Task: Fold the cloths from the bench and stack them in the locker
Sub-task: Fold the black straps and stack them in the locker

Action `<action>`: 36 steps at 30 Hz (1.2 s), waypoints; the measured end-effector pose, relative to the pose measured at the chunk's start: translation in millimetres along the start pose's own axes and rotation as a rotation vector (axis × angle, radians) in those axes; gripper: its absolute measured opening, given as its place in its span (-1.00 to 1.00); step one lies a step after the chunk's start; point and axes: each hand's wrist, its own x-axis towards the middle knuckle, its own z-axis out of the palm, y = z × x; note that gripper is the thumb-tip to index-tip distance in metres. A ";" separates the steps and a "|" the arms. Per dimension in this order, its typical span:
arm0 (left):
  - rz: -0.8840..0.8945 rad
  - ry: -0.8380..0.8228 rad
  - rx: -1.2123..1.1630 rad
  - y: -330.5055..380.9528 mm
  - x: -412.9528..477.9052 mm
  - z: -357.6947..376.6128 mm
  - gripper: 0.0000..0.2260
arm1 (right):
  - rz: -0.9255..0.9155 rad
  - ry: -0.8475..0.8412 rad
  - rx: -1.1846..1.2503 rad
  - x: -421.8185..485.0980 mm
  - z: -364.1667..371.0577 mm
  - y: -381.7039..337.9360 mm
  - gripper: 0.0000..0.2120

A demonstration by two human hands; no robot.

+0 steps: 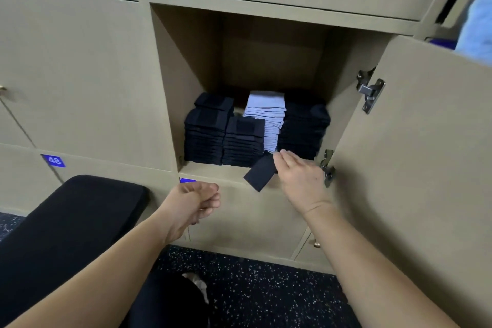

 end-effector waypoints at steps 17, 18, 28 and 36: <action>0.285 0.261 0.607 -41.1 97.9 -11.5 -0.72 | 0.240 -0.411 -0.418 49.4 130.5 60.0 -0.84; 0.282 0.263 0.618 -43.7 100.4 -12.9 -0.71 | 0.243 -0.433 -0.410 46.0 137.7 56.9 -0.84; 0.315 0.227 0.719 -59.4 109.0 -15.0 -0.67 | 0.340 -0.481 -0.232 2.9 162.4 28.2 -0.59; 0.341 0.187 0.740 -55.0 106.3 1.6 -0.69 | 0.354 -0.471 -0.133 -4.5 154.5 27.3 -0.52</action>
